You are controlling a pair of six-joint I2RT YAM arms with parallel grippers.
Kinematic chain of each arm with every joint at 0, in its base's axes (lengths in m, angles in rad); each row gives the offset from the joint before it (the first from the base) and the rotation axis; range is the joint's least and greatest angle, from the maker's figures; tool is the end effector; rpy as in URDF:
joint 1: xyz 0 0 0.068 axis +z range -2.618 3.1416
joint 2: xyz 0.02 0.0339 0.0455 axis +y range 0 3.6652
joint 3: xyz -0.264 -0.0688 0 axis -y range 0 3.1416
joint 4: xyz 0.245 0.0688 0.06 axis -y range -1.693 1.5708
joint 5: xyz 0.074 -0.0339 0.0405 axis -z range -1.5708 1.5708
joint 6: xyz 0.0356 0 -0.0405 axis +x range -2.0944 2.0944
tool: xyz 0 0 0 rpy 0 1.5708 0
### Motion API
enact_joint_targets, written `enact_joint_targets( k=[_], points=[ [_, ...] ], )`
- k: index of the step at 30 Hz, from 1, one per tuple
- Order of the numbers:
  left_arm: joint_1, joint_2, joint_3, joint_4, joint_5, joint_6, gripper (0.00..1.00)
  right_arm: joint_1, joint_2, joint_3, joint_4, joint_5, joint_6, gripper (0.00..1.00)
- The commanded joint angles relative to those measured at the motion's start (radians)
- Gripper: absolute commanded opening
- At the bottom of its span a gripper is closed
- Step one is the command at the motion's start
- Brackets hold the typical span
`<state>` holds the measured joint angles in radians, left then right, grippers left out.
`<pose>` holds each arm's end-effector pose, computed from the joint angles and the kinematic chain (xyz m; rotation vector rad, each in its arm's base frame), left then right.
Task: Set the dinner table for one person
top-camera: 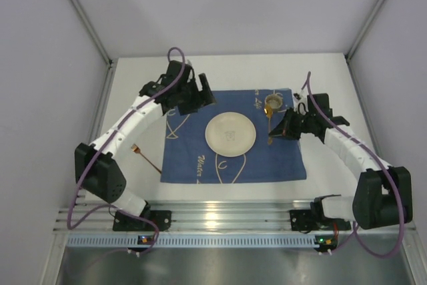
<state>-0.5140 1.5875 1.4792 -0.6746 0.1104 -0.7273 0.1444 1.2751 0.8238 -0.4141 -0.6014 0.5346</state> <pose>0.3046 -0.1765 0.3335 -0.2065 2.4614 -0.7080 0.2511 0.0569 0.2345 0.2031 2.4888 1.0295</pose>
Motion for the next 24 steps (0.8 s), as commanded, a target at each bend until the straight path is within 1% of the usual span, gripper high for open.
enact_joint_targets(
  k=[1,2,3,4,7,9,13,17,24],
  points=[
    [0.128,-0.122,-0.098,-0.054,-0.051,0.009,0.87,-0.020,0.000,-0.017,-0.043,-0.001,-0.045,0.00],
    [0.161,-0.142,-0.152,-0.069,-0.046,0.009,0.88,-0.022,0.009,-0.020,-0.045,0.000,-0.048,0.00],
    [0.193,-0.164,-0.177,-0.081,-0.046,0.011,0.89,-0.025,0.019,-0.023,-0.045,0.003,-0.048,0.00],
    [0.253,-0.199,-0.200,-0.089,-0.052,0.029,0.90,-0.026,0.027,-0.031,-0.045,0.006,-0.051,0.00],
    [0.342,-0.237,-0.258,-0.140,-0.083,0.078,0.92,-0.028,0.075,-0.043,-0.034,0.018,-0.064,0.00],
    [0.376,-0.245,-0.267,-0.173,-0.090,0.100,0.93,-0.031,0.118,-0.048,-0.028,0.029,-0.067,0.00],
    [0.457,-0.261,-0.307,-0.184,-0.071,0.127,0.93,-0.034,0.177,-0.055,-0.032,0.060,-0.059,0.00],
    [0.499,-0.276,-0.347,-0.166,-0.035,0.126,0.92,-0.035,0.223,-0.052,-0.057,0.091,-0.062,0.00],
    [0.506,-0.268,-0.376,-0.167,-0.041,0.120,0.91,-0.058,0.251,-0.048,-0.120,0.156,-0.078,0.00]
  ],
)
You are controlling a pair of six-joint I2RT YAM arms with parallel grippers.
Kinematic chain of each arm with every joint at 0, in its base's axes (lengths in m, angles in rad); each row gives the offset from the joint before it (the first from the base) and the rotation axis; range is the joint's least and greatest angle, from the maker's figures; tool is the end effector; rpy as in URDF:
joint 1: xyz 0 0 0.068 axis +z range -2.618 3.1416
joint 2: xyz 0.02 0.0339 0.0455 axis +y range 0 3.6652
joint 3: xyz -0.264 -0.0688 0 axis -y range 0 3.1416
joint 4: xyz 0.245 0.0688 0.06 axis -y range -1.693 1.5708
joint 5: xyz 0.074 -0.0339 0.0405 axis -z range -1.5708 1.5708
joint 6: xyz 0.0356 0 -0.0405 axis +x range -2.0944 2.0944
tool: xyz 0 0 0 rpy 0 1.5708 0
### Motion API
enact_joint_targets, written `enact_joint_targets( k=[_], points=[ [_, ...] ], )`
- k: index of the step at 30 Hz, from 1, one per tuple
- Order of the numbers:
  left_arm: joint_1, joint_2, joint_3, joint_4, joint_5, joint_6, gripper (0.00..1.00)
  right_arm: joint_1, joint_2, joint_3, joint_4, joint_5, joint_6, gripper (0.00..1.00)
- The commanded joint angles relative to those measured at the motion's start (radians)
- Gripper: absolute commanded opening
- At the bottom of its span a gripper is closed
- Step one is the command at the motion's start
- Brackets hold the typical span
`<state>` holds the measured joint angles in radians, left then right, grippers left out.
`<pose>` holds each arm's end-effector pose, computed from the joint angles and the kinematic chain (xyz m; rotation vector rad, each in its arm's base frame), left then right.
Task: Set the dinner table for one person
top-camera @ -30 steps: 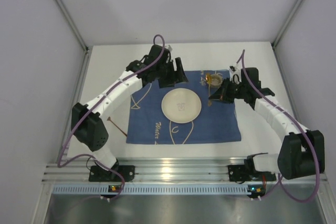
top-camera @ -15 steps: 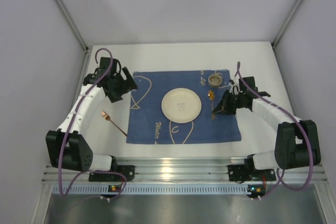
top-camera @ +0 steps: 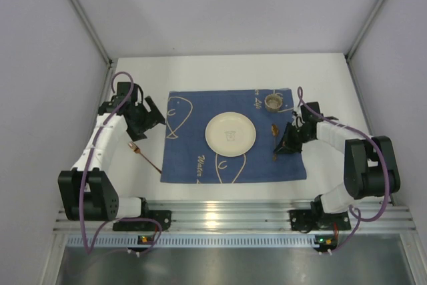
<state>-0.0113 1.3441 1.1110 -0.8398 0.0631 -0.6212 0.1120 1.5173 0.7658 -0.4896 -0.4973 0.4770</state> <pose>0.2652 -0.0052 0.2763 -0.7820 2.5558 -0.2915 0.2564 0.0459 0.1541 0.3998 2.8312 0.8321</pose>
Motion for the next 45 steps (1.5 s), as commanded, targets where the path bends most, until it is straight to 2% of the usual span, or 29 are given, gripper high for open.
enact_joint_targets(
  k=[1,2,13,26,31,34,41,44,45],
  points=[
    [0.004,-0.023,-0.013,-0.005,0.003,0.011,0.91,-0.031,0.007,0.013,-0.053,0.057,-0.021,0.00],
    [0.031,-0.022,-0.016,-0.007,0.004,0.009,0.91,-0.031,0.007,0.015,-0.059,0.062,-0.021,0.00],
    [0.047,-0.026,-0.059,0.005,0.018,-0.006,0.89,-0.046,-0.025,0.066,-0.098,0.072,-0.072,0.00],
    [0.048,-0.008,-0.071,0.019,0.023,-0.023,0.88,-0.005,0.049,0.222,-0.170,-0.020,-0.133,0.00],
    [0.047,-0.003,-0.079,0.025,0.026,-0.040,0.88,0.064,0.095,0.248,-0.182,-0.081,-0.146,0.11],
    [0.048,0.003,-0.079,0.025,0.029,-0.040,0.87,0.094,0.101,0.256,-0.198,-0.072,-0.149,0.13],
    [0.053,-0.005,-0.079,0.021,0.020,-0.043,0.87,0.092,0.084,0.262,-0.293,0.071,-0.161,0.22],
    [0.053,-0.011,-0.097,-0.020,-0.040,-0.077,0.87,0.092,0.057,0.273,-0.334,0.134,-0.166,0.29],
    [0.053,-0.011,-0.108,-0.036,-0.107,-0.106,0.87,0.091,0.047,0.280,-0.342,0.153,-0.167,0.31]
  ],
)
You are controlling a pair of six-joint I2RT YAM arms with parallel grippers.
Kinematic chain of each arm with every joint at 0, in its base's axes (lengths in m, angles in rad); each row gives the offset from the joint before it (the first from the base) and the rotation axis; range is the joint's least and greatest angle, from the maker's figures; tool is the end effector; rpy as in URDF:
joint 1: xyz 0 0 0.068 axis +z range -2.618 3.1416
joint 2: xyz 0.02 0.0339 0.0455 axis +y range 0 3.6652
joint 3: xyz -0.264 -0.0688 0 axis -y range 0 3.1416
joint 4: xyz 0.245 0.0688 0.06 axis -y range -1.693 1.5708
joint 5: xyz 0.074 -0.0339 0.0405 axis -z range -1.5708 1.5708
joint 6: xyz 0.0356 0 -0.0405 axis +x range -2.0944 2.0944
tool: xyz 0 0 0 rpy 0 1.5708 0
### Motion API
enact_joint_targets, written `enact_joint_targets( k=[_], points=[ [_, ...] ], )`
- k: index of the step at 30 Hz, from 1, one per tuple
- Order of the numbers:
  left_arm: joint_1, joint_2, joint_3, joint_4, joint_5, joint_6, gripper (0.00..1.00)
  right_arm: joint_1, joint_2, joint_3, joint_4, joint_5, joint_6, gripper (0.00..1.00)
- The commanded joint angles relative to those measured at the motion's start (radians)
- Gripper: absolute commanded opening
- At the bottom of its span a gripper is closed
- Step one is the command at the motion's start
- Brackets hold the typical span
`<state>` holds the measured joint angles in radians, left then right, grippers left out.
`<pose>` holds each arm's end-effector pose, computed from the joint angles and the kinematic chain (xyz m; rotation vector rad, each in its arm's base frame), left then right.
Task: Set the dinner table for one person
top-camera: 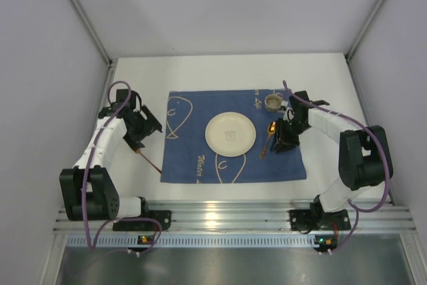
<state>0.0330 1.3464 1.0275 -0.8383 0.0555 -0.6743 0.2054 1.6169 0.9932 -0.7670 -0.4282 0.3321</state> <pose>0.2567 0.0065 0.2507 -0.9391 2.5902 -0.2548 0.2761 0.0726 0.1782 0.1313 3.0008 0.7015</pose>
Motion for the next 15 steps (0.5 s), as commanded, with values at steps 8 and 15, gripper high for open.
enact_joint_targets(
  k=[8,15],
  points=[
    [0.018,0.000,-0.115,-0.088,-0.218,-0.192,0.85,-0.001,-0.094,0.101,-0.106,0.112,-0.022,0.35],
    [0.050,0.031,-0.199,0.007,-0.184,-0.212,0.82,-0.003,-0.080,0.101,-0.101,0.105,-0.022,0.33]
  ],
)
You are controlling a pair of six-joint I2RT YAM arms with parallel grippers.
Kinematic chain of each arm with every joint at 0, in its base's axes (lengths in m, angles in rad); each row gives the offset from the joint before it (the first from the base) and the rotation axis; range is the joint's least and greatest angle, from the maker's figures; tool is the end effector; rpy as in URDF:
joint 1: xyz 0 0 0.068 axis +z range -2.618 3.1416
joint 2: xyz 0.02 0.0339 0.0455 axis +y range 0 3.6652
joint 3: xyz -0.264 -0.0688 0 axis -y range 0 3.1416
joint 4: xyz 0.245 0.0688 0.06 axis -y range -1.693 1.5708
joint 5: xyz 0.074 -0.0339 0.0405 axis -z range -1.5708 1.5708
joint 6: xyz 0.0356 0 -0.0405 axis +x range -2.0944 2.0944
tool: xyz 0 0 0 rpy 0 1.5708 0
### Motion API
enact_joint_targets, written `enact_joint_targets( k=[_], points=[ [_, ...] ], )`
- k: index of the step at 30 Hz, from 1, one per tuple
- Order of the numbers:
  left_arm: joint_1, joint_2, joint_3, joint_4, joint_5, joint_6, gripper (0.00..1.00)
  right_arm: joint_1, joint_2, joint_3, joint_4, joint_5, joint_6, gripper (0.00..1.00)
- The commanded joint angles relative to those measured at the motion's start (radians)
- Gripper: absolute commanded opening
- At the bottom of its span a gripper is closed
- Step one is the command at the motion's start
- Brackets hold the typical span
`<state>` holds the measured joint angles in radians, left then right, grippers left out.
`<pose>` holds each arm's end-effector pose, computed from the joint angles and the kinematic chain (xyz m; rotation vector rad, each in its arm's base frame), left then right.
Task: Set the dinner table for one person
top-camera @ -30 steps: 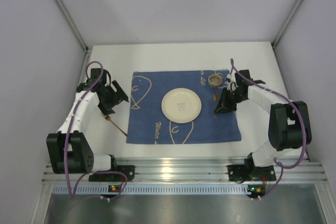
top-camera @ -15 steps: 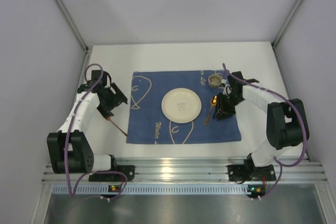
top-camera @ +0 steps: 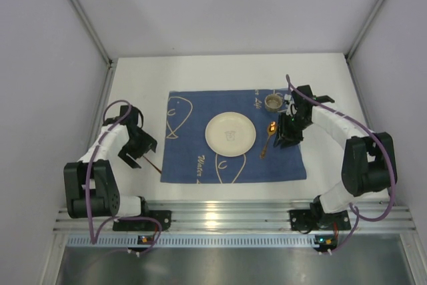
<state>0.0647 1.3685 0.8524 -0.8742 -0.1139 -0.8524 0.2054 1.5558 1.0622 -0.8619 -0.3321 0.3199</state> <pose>0.2285 0.0189 0.1958 -1.3110 2.6215 0.0525 0.2749 0.0691 0.2091 0.1162 2.9669 0.5638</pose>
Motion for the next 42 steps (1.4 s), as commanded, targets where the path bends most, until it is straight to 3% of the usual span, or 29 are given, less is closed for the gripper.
enact_joint_targets(
  k=[1,7,18,21,22,25,26,30,37,42],
  points=[
    [0.023,0.010,-0.029,0.047,-0.021,-0.034,0.83,-0.003,-0.016,0.032,-0.006,0.008,-0.012,0.33],
    [0.057,0.052,-0.084,0.116,-0.047,-0.008,0.86,-0.003,-0.014,0.027,-0.003,0.007,-0.013,0.32],
    [0.058,0.173,-0.095,0.188,-0.070,0.039,0.68,-0.003,0.000,0.030,0.000,-0.001,-0.010,0.27],
    [0.058,0.207,-0.101,0.207,-0.064,0.049,0.54,-0.003,0.001,0.039,-0.002,-0.001,-0.008,0.27],
    [0.060,0.214,-0.101,0.216,-0.060,0.050,0.42,-0.001,0.000,0.042,-0.002,-0.002,-0.007,0.27],
    [0.058,0.236,-0.098,0.224,-0.049,0.056,0.26,-0.003,-0.002,0.042,-0.002,-0.001,-0.007,0.26],
    [0.061,0.241,-0.093,0.225,-0.050,0.061,0.17,-0.003,0.000,0.039,-0.002,-0.001,-0.004,0.26],
    [0.060,0.242,-0.073,0.210,-0.069,0.072,0.00,-0.003,-0.002,0.032,-0.002,0.002,-0.004,0.25],
    [0.060,0.201,-0.026,0.150,-0.089,0.084,0.00,-0.004,0.016,0.028,0.012,-0.004,-0.001,0.24],
    [0.060,0.165,0.092,0.090,-0.128,0.122,0.00,-0.004,0.032,0.074,0.009,-0.016,0.001,0.25]
  ],
)
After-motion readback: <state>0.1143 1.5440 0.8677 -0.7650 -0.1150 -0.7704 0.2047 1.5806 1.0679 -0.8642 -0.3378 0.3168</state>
